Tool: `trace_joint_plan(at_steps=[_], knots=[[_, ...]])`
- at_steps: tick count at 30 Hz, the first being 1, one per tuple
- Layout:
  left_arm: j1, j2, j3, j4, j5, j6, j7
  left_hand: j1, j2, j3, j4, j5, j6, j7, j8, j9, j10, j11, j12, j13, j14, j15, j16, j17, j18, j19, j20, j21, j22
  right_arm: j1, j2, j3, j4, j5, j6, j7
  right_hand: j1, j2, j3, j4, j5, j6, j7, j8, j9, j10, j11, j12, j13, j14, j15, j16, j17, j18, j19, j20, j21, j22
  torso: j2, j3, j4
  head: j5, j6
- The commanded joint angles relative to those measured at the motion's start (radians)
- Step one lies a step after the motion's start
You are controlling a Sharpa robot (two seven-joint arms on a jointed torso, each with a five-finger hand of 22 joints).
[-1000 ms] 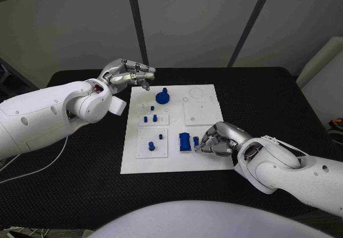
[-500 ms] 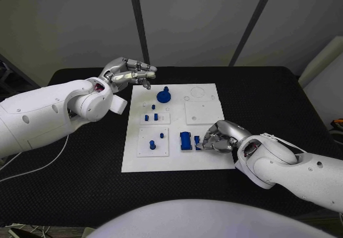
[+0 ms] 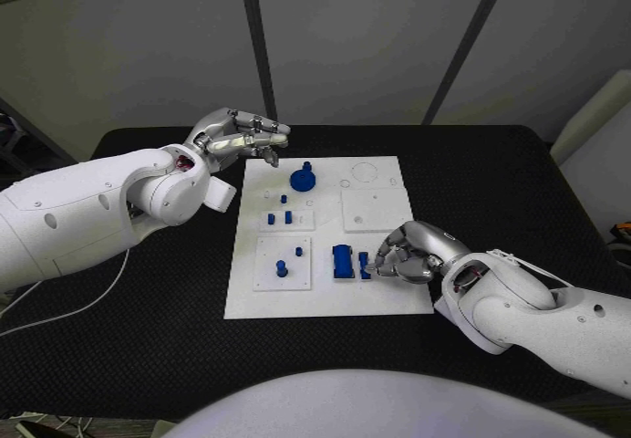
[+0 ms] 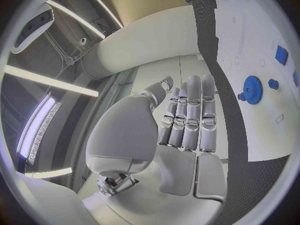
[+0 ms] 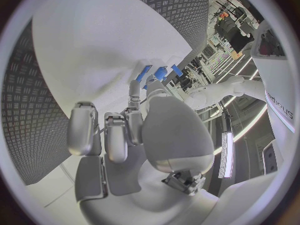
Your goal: Assemble the parts on the task board
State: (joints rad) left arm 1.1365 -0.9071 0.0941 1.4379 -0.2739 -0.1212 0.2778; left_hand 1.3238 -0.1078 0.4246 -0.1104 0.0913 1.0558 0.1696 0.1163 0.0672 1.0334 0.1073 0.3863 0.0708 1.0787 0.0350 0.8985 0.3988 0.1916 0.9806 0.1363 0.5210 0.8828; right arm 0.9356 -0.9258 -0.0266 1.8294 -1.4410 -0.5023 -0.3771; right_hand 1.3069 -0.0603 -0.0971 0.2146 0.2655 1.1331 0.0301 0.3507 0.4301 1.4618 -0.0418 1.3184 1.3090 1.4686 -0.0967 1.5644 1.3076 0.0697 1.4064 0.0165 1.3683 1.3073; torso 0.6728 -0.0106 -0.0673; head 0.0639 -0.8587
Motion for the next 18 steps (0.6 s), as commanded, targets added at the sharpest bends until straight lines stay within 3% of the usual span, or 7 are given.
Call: trace_joint_plan(at_steps=[1, 5, 8, 10, 12, 17, 18], knots=[[0.001, -0.001, 0.001, 0.004, 0.002, 0.0, 0.015, -0.009, 0.0, -0.001, -0.002, -0.001, -0.004, 0.0, 0.001, 0.0, -0.007, 0.001, 0.005, -0.001, -0.004, 0.003, 0.006, -0.001, -0.012, -0.001, 0.004, 0.0, 0.001, 0.001, -0.016, 0.0, -0.001, 0.143, -0.134, 0.218, 0.005, -0.004, -0.014, 0.0, 0.051, -0.054, 0.025, -0.033, -0.011, -0.054, 0.023, -0.113, -0.002, 0.082, 0.016, -0.045, 0.185, 0.017, -0.073, 0.01, -0.09, -0.066, -0.002, -0.0018, 0.0006, 0.001, 0.008], [0.001, -0.002, 0.0, 0.005, 0.002, -0.031, 0.031, -0.009, -0.008, 0.004, -0.007, 0.0, -0.001, 0.0, 0.006, 0.0, -0.006, 0.003, 0.012, -0.001, -0.056, 0.013, -0.012, -0.013, -0.019, -0.059, 0.012, -0.035, -0.007, 0.008, -0.036, 0.002, -0.027, 0.36, -0.184, 0.45, 0.064, 0.009, -0.01, -0.021, 0.073, -0.107, 0.054, -0.078, -0.028, -0.123, 0.048, -0.224, -0.081, 0.065, 0.037, -0.089, 0.127, 0.038, -0.139, 0.032, -0.177, -0.153, -0.004, -0.0028, -0.0024, 0.0, 0.025], [0.0, 0.002, 0.0, 0.002, 0.006, -0.051, 0.052, -0.018, -0.009, 0.006, -0.004, 0.0, -0.001, 0.001, 0.009, 0.0, -0.008, 0.007, 0.016, -0.001, -0.102, 0.023, -0.045, -0.034, -0.024, -0.116, 0.022, -0.08, -0.027, 0.025, -0.038, 0.003, -0.066, 0.491, -0.175, 0.557, 0.107, 0.025, 0.002, -0.036, -0.002, -0.134, 0.071, -0.114, -0.049, -0.233, 0.063, -0.408, -0.213, 0.017, 0.05, -0.201, -0.006, 0.071, -0.247, 0.045, -0.325, -0.298, -0.01, -0.0055, -0.0021, -0.003, 0.041], [-0.003, 0.007, 0.0, -0.003, 0.021, -0.074, 0.076, -0.023, -0.01, 0.006, -0.001, -0.001, -0.002, 0.001, 0.012, 0.0, -0.007, 0.008, 0.022, 0.0, -0.119, 0.028, -0.071, -0.052, -0.024, -0.145, 0.031, -0.115, -0.048, 0.04, -0.031, 0.004, -0.104, 0.579, -0.162, 0.605, 0.177, 0.039, 0.029, -0.061, -0.11, -0.15, 0.08, -0.148, -0.08, -0.375, 0.069, -0.668, -0.407, -0.083, 0.066, -0.421, -0.226, 0.113, -0.4, 0.055, -0.546, -0.497, -0.016, -0.0072, -0.0025, -0.004, 0.055], [-0.007, 0.015, 0.0, -0.012, 0.04, -0.106, 0.106, -0.024, -0.011, 0.013, -0.002, 0.0, 0.002, -0.002, 0.017, 0.0, 0.006, 0.007, 0.032, 0.0, -0.125, 0.032, -0.126, -0.092, -0.018, -0.178, 0.046, -0.171, -0.088, 0.052, -0.018, 0.005, -0.146, 0.659, -0.144, 0.639, 0.256, 0.062, 0.066, -0.083, -0.188, -0.155, 0.088, -0.171, -0.108, -0.427, 0.081, -0.795, -0.519, -0.249, 0.079, -0.768, -0.531, 0.111, -0.456, 0.069, -0.643, -0.56, -0.025, -0.0105, -0.0033, -0.005, 0.074], [-0.018, 0.056, -0.002, -0.063, 0.104, -0.168, 0.173, -0.039, -0.019, 0.046, 0.008, -0.002, -0.001, 0.003, 0.017, -0.001, 0.017, 0.008, -0.004, -0.008, -0.088, 0.048, -0.307, -0.196, -0.006, -0.222, 0.082, -0.293, -0.192, 0.073, 0.051, 0.022, -0.289, 0.835, -0.07, 0.702, 0.307, 0.058, 0.103, -0.071, -0.198, -0.134, 0.115, -0.209, -0.164, -0.405, 0.13, -1.016, -0.792, -0.357, 0.135, -1.112, -0.736, 0.099, -0.553, 0.123, -0.836, -0.687, -0.051, -0.017, -0.0074, -0.008, 0.11], [-0.02, 0.066, -0.002, -0.077, 0.119, -0.171, 0.179, -0.042, -0.022, 0.05, 0.011, -0.002, -0.002, 0.002, 0.015, -0.001, 0.016, 0.012, -0.017, -0.009, -0.082, 0.051, -0.337, -0.209, -0.006, -0.221, 0.084, -0.307, -0.206, 0.075, 0.066, 0.026, -0.317, 0.854, -0.055, 0.71, 0.307, 0.053, 0.109, -0.063, -0.2, -0.132, 0.122, -0.222, -0.179, -0.384, 0.146, -1.052, -0.853, -0.345, 0.146, -1.172, -0.781, 0.102, -0.564, 0.135, -0.879, -0.717, -0.054, -0.0178, -0.0084, -0.006, 0.125]])
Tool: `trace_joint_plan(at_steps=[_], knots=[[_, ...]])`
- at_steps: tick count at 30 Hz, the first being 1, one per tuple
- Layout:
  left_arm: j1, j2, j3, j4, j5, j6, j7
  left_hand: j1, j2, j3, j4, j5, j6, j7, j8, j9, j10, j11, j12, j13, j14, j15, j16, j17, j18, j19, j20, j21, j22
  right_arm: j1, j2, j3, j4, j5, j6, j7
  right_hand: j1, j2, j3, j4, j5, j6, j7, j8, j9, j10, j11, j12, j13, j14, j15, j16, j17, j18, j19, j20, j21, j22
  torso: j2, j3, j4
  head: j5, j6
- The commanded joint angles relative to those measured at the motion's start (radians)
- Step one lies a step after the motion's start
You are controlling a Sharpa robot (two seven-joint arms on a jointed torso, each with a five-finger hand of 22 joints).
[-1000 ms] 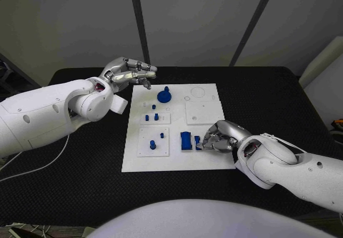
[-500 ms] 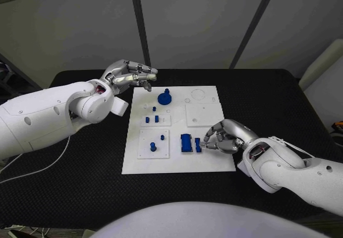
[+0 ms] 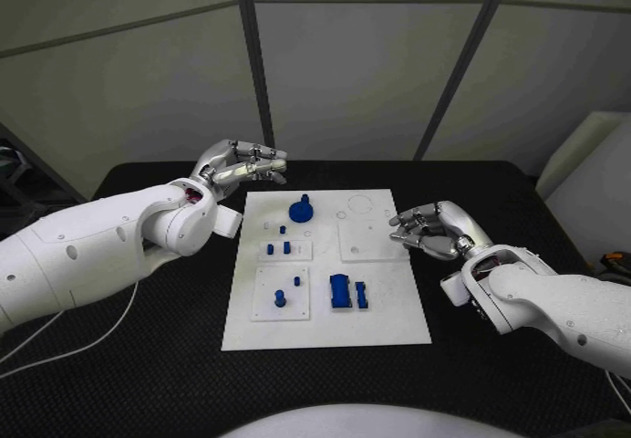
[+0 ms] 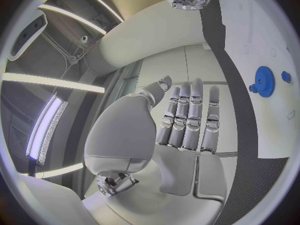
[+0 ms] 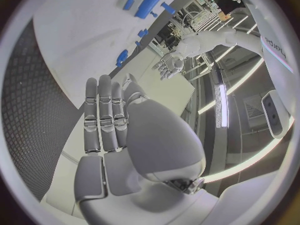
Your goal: Assemble the parts on the task board
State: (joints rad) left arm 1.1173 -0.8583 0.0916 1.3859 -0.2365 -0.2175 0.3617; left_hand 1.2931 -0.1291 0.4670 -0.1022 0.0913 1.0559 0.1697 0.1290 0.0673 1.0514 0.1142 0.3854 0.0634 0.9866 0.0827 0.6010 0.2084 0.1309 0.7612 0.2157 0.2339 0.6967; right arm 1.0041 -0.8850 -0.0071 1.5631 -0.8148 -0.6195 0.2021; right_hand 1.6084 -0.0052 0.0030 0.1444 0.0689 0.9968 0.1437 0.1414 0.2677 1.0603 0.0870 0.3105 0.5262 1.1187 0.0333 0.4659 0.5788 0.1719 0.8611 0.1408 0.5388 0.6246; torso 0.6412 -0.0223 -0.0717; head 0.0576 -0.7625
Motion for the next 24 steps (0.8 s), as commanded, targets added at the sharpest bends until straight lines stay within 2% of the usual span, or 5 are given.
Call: trace_joint_plan(at_steps=[1, 6, 11, 23, 24], knots=[[-0.002, 0.034, 0.001, -0.048, 0.101, -0.077, 0.102, -0.011, -0.003, 0.021, 0.006, -0.002, -0.004, 0.001, -0.002, 0.0, 0.006, 0.01, -0.047, 0.0, 0.039, 0.001, -0.106, -0.042, 0.053, 0.004, 0.014, -0.051, -0.054, 0.009, 0.05, 0.012, -0.095, 0.251, 0.086, 0.14, 0.008, -0.002, 0.019, 0.01, 0.001, 0.015, 0.009, -0.019, -0.027, 0.021, 0.012, -0.071, -0.116, -0.014, 0.025, -0.13, -0.09, 0.001, -0.017, 0.023, -0.076, -0.056, -0.029, -0.0072, -0.006, 0.002, 0.041], [-0.006, 0.098, 0.001, -0.131, 0.156, -0.081, 0.125, -0.028, -0.007, 0.031, 0.029, 0.0, -0.026, 0.002, -0.034, -0.002, 0.006, 0.026, -0.152, -0.002, 0.036, 0.032, -0.285, -0.093, 0.057, 0.005, 0.029, -0.13, -0.143, 0.013, 0.145, 0.043, -0.258, 0.347, 0.195, 0.165, -0.014, 0.004, 0.048, 0.038, 0.0, 0.021, 0.016, -0.065, -0.073, 0.026, 0.038, -0.165, -0.279, -0.059, 0.067, -0.293, -0.217, 0.006, -0.039, 0.073, -0.204, -0.154, -0.044, -0.0128, -0.0105, 0.001, 0.082], [-0.012, 0.144, 0.001, -0.195, 0.202, -0.102, 0.135, -0.051, -0.013, -0.057, 0.06, -0.001, -0.061, -0.018, -0.065, -0.003, -0.011, 0.058, -0.24, -0.001, 0.01, 0.069, -0.425, -0.139, 0.055, -0.05, 0.058, -0.174, -0.236, 0.014, 0.23, 0.069, -0.386, 0.436, 0.262, 0.185, -0.078, -0.005, 0.044, 0.034, 0.004, -0.014, 0.004, -0.078, -0.137, -0.002, 0.079, -0.238, -0.405, -0.092, 0.103, -0.403, -0.345, 0.01, -0.022, 0.109, -0.319, -0.255, -0.055, -0.0036, -0.0171, 0.007, 0.091], [-0.036, 0.174, 0.001, -0.242, 0.247, -0.148, 0.159, -0.023, 0.024, -0.21, 0.09, 0.0, -0.085, -0.044, -0.065, -0.003, -0.027, 0.086, -0.323, -0.001, -0.013, 0.09, -0.535, -0.145, 0.049, -0.149, 0.075, -0.171, -0.351, 0.014, 0.29, 0.102, -0.441, 0.485, 0.285, 0.226, -0.193, 0.026, 0.0, -0.032, 0.024, -0.04, 0.012, -0.079, -0.203, -0.041, 0.091, -0.248, -0.464, -0.092, 0.113, -0.402, -0.494, 0.013, 0.017, 0.129, -0.457, -0.391, -0.056, 0.0018, -0.0174, 0.01, 0.111], [-0.037, 0.173, 0.001, -0.241, 0.211, -0.12, 0.124, -0.404, 0.051, -0.284, 0.102, -0.091, -0.376, -0.082, -0.129, -0.067, -0.333, 0.021, -0.385, -0.063, -0.304, 0.036, -0.601, -0.208, 0.013, -0.338, -0.012, -0.234, -0.456, 0.012, 0.291, 0.101, -0.444, 0.448, 0.253, 0.186, -0.613, 0.005, -0.003, -0.063, -0.069, -0.322, -0.036, -0.141, -0.268, -0.345, 0.037, -0.31, -0.526, -0.403, 0.069, -0.466, -0.579, -0.052, -0.25, 0.048, -0.539, -0.46, -0.056, 0.0012, -0.0176, 0.01, 0.11]])
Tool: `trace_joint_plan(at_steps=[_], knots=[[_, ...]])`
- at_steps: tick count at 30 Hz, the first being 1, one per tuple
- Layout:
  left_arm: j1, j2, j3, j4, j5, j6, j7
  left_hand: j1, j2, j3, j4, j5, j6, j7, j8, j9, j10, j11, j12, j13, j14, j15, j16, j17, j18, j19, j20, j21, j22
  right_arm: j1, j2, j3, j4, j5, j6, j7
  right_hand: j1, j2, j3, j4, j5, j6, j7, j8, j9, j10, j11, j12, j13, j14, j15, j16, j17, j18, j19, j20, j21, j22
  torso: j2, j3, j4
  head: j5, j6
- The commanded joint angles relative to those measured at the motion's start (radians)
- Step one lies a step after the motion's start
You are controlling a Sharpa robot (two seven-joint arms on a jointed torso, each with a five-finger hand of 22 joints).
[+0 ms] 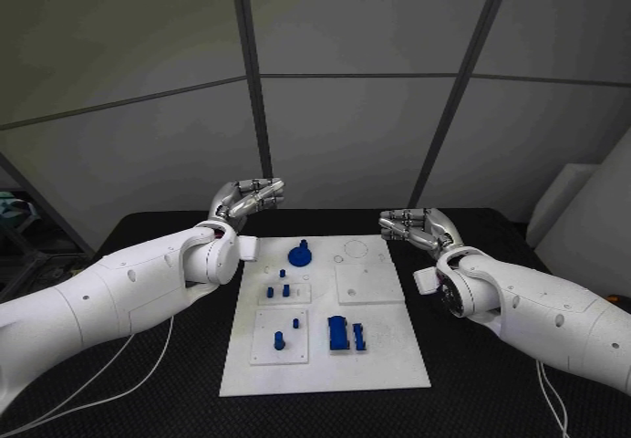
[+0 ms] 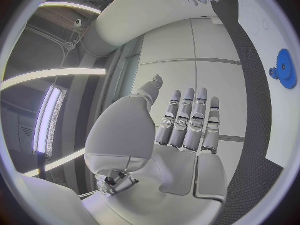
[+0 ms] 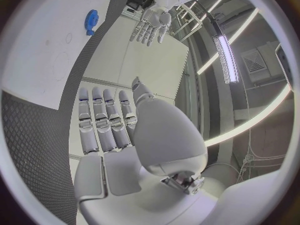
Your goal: Assemble the parts on the task board
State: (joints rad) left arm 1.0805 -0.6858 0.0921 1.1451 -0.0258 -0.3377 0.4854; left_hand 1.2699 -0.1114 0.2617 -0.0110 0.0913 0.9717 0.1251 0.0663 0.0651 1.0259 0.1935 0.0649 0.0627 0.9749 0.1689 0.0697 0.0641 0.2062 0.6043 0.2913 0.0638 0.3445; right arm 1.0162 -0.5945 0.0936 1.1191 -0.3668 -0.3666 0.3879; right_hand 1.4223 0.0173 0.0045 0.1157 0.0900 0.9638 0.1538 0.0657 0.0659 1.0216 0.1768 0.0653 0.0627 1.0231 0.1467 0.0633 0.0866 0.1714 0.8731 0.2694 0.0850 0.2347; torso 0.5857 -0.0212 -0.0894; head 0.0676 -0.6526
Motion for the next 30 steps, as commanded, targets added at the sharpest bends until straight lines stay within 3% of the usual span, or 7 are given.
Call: trace_joint_plan(at_steps=[1, 12, 14, 15, 16, 18, 30], knots=[[0.0, 0.0, 0.0, 0.001, 0.0, -0.001, 0.0, -0.384, 0.036, -0.081, 0.011, -0.091, -0.295, -0.038, -0.066, -0.065, -0.312, -0.057, -0.065, -0.063, -0.296, -0.05, -0.07, -0.064, -0.062, -0.179, -0.088, -0.064, -0.104, 0.0, 0.0, 0.0, 0.001, 0.001, -0.001, 0.0, -0.433, -0.017, -0.005, -0.039, -0.09, -0.295, -0.046, -0.066, -0.066, -0.311, -0.053, -0.065, -0.063, -0.303, -0.045, -0.063, -0.087, -0.051, -0.259, -0.082, -0.085, -0.074, 0.0, 0.0001, 0.0006, 0.0, 0.0], [-0.011, -0.033, -0.032, 0.149, 0.009, -0.152, 0.012, -0.694, 0.111, -0.145, 0.011, -0.091, -0.532, -0.125, -0.066, -0.065, -0.562, -0.103, -0.065, -0.063, -0.534, -0.091, -0.07, -0.064, -0.115, -0.326, -0.16, -0.064, -0.188, 0.011, -0.062, -0.031, 0.152, 0.123, -0.136, 0.044, -0.776, -0.017, -0.005, -0.116, -0.09, -0.527, -0.082, -0.066, -0.066, -0.556, -0.095, -0.065, -0.063, -0.55, -0.147, -0.063, -0.087, -0.079, -0.47, -0.147, -0.085, -0.131, -0.031, 0.016, 0.0677, -0.051, 0.04], [-0.015, -0.048, -0.047, 0.216, 0.013, -0.22, 0.018, -0.745, 0.111, -0.156, 0.011, -0.091, -0.57, -0.125, -0.066, -0.065, -0.602, -0.111, -0.065, -0.063, -0.573, -0.098, -0.07, -0.064, -0.116, -0.35, -0.172, -0.064, -0.202, 0.016, -0.09, -0.046, 0.22, 0.179, -0.197, 0.064, -0.832, -0.017, -0.005, -0.116, -0.09, -0.565, -0.154, -0.066, -0.066, -0.597, -0.102, -0.065, -0.063, -0.591, -0.147, -0.063, -0.087, -0.079, -0.505, -0.157, -0.085, -0.14, -0.038, 0.0192, 0.081, -0.061, 0.048], [-0.017, -0.054, -0.053, 0.243, 0.015, -0.248, 0.02, -0.769, 0.111, -0.161, 0.011, -0.091, -0.589, -0.125, -0.066, -0.065, -0.622, -0.115, -0.065, -0.063, -0.591, -0.169, -0.07, -0.064, -0.116, -0.362, -0.177, -0.064, -0.208, 0.019, -0.102, -0.052, 0.249, 0.202, -0.223, 0.073, -0.861, -0.017, -0.005, -0.116, -0.09, -0.584, -0.154, -0.066, -0.066, -0.617, -0.106, -0.065, -0.063, -0.612, -0.147, -0.063, -0.087, -0.086, -0.522, -0.163, -0.085, -0.144, -0.039, 0.0201, 0.0846, -0.064, 0.05], [-0.019, -0.06, -0.058, 0.269, 0.016, -0.274, 0.022, -0.788, 0.111, -0.164, 0.011, -0.091, -0.604, -0.125, -0.066, -0.065, -0.638, -0.118, -0.065, -0.063, -0.606, -0.169, -0.07, -0.064, -0.116, -0.371, -0.182, -0.064, -0.214, 0.021, -0.114, -0.057, 0.276, 0.225, -0.247, 0.081, -0.882, -0.017, -0.005, -0.116, -0.09, -0.599, -0.154, -0.066, -0.066, -0.633, -0.177, -0.065, -0.063, -0.628, -0.147, -0.063, -0.087, -0.09, -0.536, -0.167, -0.085, -0.148, -0.04, 0.0207, 0.0872, -0.066, 0.051], [-0.023, -0.07, -0.068, 0.315, 0.019, -0.321, 0.026, -0.825, 0.111, -0.172, 0.011, -0.091, -0.632, -0.125, -0.066, -0.065, -0.667, -0.194, -0.065, -0.063, -0.634, -0.169, -0.07, -0.064, -0.116, -0.39, -0.19, -0.064, -0.224, 0.024, -0.134, -0.068, 0.326, 0.265, -0.291, 0.095, -0.924, -0.017, -0.005, -0.116, -0.09, -0.626, -0.154, -0.066, -0.066, -0.662, -0.177, -0.065, -0.063, -0.658, -0.147, -0.063, -0.087, -0.09, -0.562, -0.175, -0.085, -0.154, -0.041, 0.0212, 0.0894, -0.068, 0.053], [-0.03, -0.094, -0.092, 0.425, 0.026, -0.432, 0.035, -0.996, 0.111, -0.262, 0.011, -0.091, -0.763, -0.125, -0.066, -0.065, -0.805, -0.194, -0.065, -0.063, -0.765, -0.169, -0.07, -0.064, -0.116, -0.473, -0.291, -0.064, -0.27, 0.034, -0.186, -0.094, 0.451, 0.367, -0.403, 0.132, -1.111, -0.017, -0.005, -0.116, -0.09, -0.753, -0.154, -0.066, -0.066, -0.797, -0.177, -0.065, -0.063, -0.795, -0.147, -0.063, -0.087, -0.171, -0.677, -0.269, -0.085, -0.235, -0.041, 0.0212, 0.0894, -0.068, 0.053]])
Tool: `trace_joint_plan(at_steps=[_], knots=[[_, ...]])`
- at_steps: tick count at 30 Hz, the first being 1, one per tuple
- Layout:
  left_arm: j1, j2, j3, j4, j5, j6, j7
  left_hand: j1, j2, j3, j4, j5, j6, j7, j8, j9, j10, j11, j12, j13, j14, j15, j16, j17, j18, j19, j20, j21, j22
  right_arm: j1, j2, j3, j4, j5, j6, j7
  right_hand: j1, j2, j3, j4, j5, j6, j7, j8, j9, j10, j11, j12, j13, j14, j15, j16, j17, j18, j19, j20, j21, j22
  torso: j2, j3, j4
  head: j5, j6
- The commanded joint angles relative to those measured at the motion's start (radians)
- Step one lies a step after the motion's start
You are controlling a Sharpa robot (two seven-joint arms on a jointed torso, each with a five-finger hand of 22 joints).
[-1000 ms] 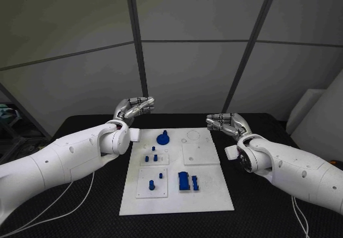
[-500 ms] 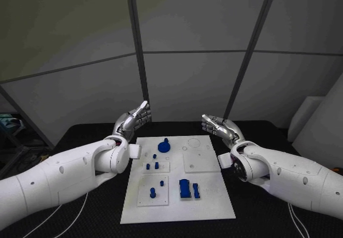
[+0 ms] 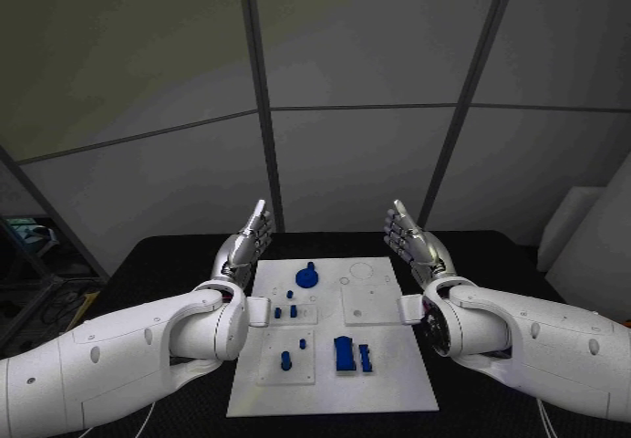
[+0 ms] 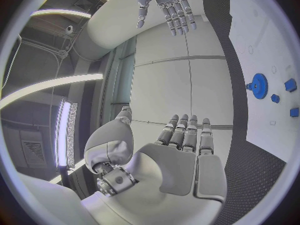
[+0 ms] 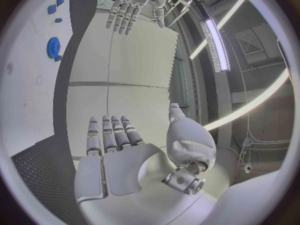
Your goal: Assemble the parts on the task board
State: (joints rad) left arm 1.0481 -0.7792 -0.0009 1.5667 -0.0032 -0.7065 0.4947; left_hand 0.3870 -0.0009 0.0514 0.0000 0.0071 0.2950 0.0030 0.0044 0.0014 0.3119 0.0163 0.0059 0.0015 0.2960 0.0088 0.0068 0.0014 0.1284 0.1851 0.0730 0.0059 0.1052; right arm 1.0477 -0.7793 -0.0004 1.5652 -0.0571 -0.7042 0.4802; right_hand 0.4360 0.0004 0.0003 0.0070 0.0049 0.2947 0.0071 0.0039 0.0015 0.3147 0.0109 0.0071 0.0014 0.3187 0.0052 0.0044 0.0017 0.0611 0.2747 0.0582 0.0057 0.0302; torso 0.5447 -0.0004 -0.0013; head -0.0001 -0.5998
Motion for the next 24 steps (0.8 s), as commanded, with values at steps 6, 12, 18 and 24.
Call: trace_joint_plan(at_steps=[6, 12, 18, 24], knots=[[0.002, -0.001, 0.001, 0.003, 0.003, -0.064, 0.025, -0.17, 0.001, -0.051, 0.0, -0.007, -0.13, -0.003, -0.004, -0.001, -0.138, -0.016, -0.006, -0.001, -0.131, -0.009, -0.007, -0.001, -0.039, -0.084, -0.073, -0.006, -0.105, 0.002, -0.001, 0.0, 0.005, 0.057, -0.066, 0.04, -0.191, 0.0, 0.0, -0.007, -0.005, -0.129, -0.007, -0.004, -0.002, -0.138, -0.011, -0.007, -0.001, -0.14, -0.005, -0.004, -0.002, -0.061, -0.12, -0.058, -0.006, -0.03, 0.0, 0.0004, 0.0013, 0.0, 0.0], [0.002, -0.001, 0.001, 0.003, 0.003, -0.064, 0.025, -0.218, 0.001, -0.051, 0.0, -0.007, -0.168, -0.003, -0.004, -0.001, -0.177, -0.016, -0.006, -0.001, -0.168, -0.009, -0.007, -0.001, -0.038, -0.102, -0.073, -0.006, -0.105, 0.002, -0.001, 0.0, 0.005, 0.057, -0.066, 0.04, -0.245, 0.0, 0.0, -0.007, -0.005, -0.166, -0.007, -0.004, -0.002, -0.177, -0.011, -0.007, -0.001, -0.179, -0.005, -0.004, -0.002, -0.061, -0.155, -0.058, -0.006, -0.03, 0.0, 0.0004, 0.0013, 0.0, 0.0], [0.002, -0.001, 0.001, 0.003, 0.003, -0.064, 0.025, -0.258, 0.001, -0.051, 0.0, -0.007, -0.198, -0.003, -0.004, -0.001, -0.208, -0.016, -0.006, -0.001, -0.198, -0.009, -0.007, -0.001, -0.038, -0.185, -0.073, -0.006, -0.105, 0.002, -0.001, 0.0, 0.005, 0.057, -0.066, 0.04, -0.289, 0.0, 0.0, -0.007, -0.005, -0.194, -0.007, -0.004, -0.002, -0.208, -0.011, -0.007, -0.001, -0.21, -0.005, -0.004, -0.002, -0.061, -0.182, -0.058, -0.006, -0.03, 0.0, 0.0004, 0.0013, 0.0, 0.0], [0.002, -0.001, 0.001, 0.003, 0.003, -0.064, 0.025, -0.31, 0.001, -0.051, 0.0, -0.007, -0.295, -0.003, -0.004, -0.001, -0.312, -0.016, -0.006, -0.001, -0.296, -0.009, -0.007, -0.001, -0.038, -0.185, -0.073, -0.006, -0.105, 0.002, -0.001, 0.0, 0.005, 0.057, -0.066, 0.04, -0.319, 0.0, 0.0, -0.007, -0.005, -0.216, -0.007, -0.004, -0.002, -0.229, -0.011, -0.007, -0.001, -0.234, -0.005, -0.004, -0.002, -0.061, -0.201, -0.058, -0.006, -0.03, 0.0, 0.0004, 0.0013, 0.0, 0.0]])
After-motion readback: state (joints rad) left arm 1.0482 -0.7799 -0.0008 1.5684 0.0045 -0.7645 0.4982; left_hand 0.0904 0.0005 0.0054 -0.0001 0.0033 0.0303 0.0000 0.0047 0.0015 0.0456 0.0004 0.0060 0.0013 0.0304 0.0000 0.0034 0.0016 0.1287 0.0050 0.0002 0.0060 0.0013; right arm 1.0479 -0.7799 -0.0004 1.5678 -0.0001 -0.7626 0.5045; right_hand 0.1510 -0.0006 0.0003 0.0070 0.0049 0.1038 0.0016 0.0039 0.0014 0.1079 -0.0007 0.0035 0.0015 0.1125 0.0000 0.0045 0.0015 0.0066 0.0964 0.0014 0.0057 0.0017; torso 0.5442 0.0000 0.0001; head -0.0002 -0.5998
